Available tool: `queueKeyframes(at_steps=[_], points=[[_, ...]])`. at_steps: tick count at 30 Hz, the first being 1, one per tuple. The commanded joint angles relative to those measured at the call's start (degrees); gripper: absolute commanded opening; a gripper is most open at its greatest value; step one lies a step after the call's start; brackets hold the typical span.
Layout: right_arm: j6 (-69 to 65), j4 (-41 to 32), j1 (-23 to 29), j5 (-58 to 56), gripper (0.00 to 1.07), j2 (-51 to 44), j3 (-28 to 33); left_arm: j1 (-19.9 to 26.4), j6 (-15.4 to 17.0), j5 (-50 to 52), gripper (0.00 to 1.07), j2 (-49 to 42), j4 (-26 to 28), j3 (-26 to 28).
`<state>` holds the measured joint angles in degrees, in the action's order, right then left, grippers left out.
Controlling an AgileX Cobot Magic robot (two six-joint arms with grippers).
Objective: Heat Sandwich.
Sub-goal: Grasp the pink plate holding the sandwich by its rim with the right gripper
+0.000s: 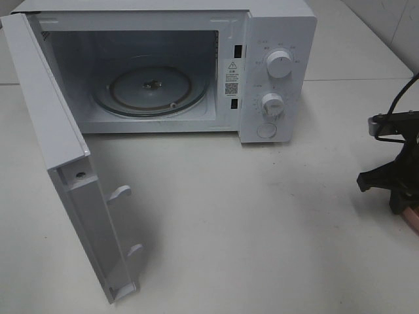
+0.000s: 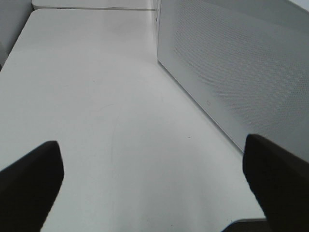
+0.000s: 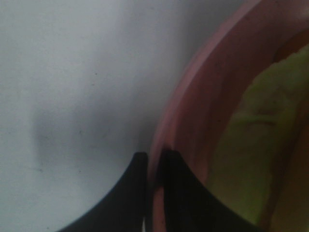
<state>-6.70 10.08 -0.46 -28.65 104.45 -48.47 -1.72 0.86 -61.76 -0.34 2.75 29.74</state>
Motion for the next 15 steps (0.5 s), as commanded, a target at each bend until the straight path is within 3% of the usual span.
queueKeyframes(at_steps=[1,15], points=[[-0.5,-0.9,-0.2,-1.0,0.00,0.3,0.2,-0.3,0.2,0.4,0.95,-1.3,0.1,-0.2],[-0.5,-0.8,-0.1,-2.6,0.00,0.3,0.2,-0.3,0.2,0.4,0.95,-1.3,0.1,-0.2]])
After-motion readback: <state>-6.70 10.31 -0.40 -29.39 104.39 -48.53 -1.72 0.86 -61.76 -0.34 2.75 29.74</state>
